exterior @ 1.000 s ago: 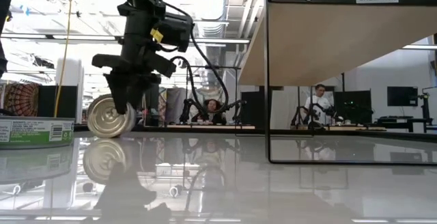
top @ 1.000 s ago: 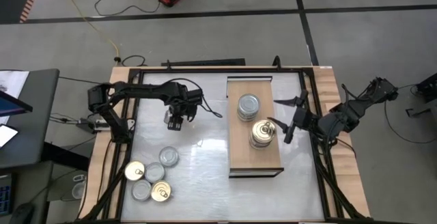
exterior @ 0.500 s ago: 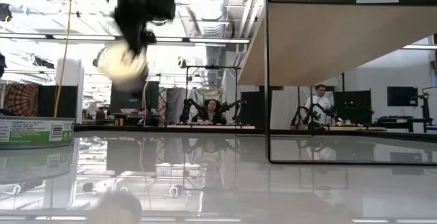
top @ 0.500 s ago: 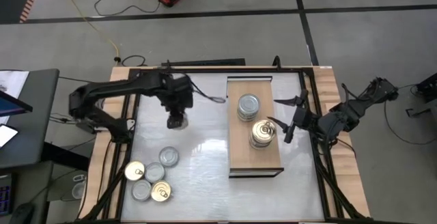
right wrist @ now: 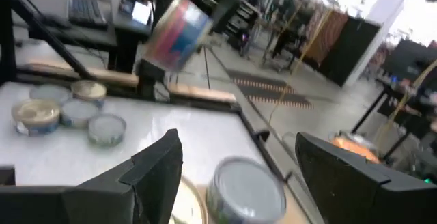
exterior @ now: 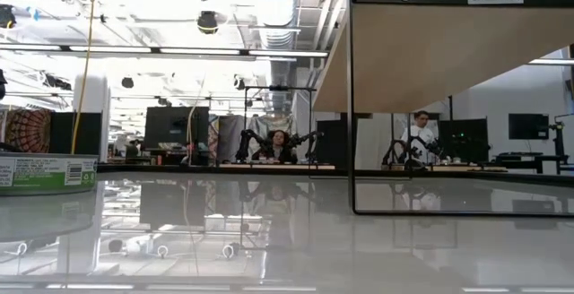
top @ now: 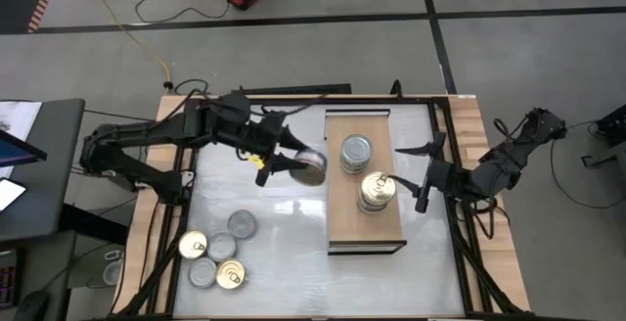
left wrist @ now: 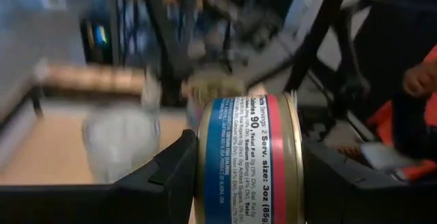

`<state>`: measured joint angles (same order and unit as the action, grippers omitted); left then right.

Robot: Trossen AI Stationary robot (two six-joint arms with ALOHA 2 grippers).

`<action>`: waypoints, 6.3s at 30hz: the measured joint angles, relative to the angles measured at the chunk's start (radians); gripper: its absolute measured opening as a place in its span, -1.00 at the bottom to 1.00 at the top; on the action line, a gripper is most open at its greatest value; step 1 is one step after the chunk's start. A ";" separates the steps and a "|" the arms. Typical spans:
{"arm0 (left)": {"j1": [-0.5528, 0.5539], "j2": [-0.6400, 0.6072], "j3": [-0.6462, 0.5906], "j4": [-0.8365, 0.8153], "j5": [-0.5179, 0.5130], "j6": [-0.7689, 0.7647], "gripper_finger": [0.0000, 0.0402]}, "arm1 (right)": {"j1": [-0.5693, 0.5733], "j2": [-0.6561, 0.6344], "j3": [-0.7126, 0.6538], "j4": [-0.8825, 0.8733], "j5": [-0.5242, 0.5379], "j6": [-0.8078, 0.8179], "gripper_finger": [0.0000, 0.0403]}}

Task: Stack canned seafood by type on shelf
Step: Stack the blue tuna can on top of the blue tuna can

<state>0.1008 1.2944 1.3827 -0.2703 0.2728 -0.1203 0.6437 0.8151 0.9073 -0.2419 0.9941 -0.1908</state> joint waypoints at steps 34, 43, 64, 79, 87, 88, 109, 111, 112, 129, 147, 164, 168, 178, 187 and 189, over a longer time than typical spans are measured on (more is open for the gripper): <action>-0.103 0.344 -0.052 0.889 -0.105 0.245 -0.03 | -0.031 0.230 0.067 0.295 -0.044 0.062 0.61; -0.111 0.343 -0.052 0.850 -0.096 0.271 -0.02 | -0.077 0.270 0.067 0.296 -0.040 0.101 0.04; -0.226 0.255 -0.058 0.467 -0.261 0.930 0.53 | -0.057 0.030 0.120 -0.191 -0.260 0.805 0.09; -0.336 0.263 -0.452 1.149 -0.443 1.087 0.41 | -0.270 0.037 0.167 -0.306 -0.700 1.063 0.13; -0.336 0.263 -0.472 1.141 -0.521 0.970 0.41 | -0.385 0.104 0.201 -0.383 -0.871 1.139 0.08; -0.336 0.263 -0.472 1.141 -0.523 0.967 0.41 | -0.399 0.109 0.203 -0.382 -0.889 1.150 0.09; -0.336 0.263 -0.472 1.144 -0.494 0.949 0.41 | -0.497 0.106 0.203 -0.464 -1.085 1.307 0.24; -0.336 0.263 -0.472 1.144 -0.494 0.949 0.41 | -0.496 0.106 0.203 -0.466 -1.101 1.312 0.26; -0.336 0.263 -0.472 1.143 -0.494 0.949 0.41 | -0.496 0.106 0.203 -0.465 -1.106 1.312 0.27; -0.331 0.263 -0.472 1.127 -0.493 0.949 0.41 | -0.497 0.140 0.269 -0.565 -1.125 1.309 0.30; -0.317 0.263 -0.471 1.151 -0.434 0.934 0.41 | -0.635 0.167 0.278 -0.608 -1.376 1.438 0.30; -0.317 0.263 -0.470 1.134 -0.430 0.926 0.41 | -0.673 0.172 0.302 -0.626 -1.495 1.533 0.30; -0.317 0.263 -0.470 1.135 -0.429 0.926 0.41 | -0.678 0.173 0.327 -0.624 -1.497 1.546 0.30; -0.317 0.263 -0.470 1.135 -0.426 0.918 0.41 | -0.692 0.188 0.329 -0.670 -1.539 1.549 0.29; -0.317 0.263 -0.470 1.137 -0.408 0.910 0.41 | -0.720 0.186 0.336 -0.697 -1.561 1.534 0.29; -0.317 0.263 -0.470 1.137 -0.408 0.909 0.41 | -0.726 0.187 0.336 -0.697 -1.564 1.526 0.29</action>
<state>-0.2161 1.5574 0.9127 0.8665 -0.1349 0.7887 -0.0819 1.0021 1.2434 -0.9391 -0.5696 1.3355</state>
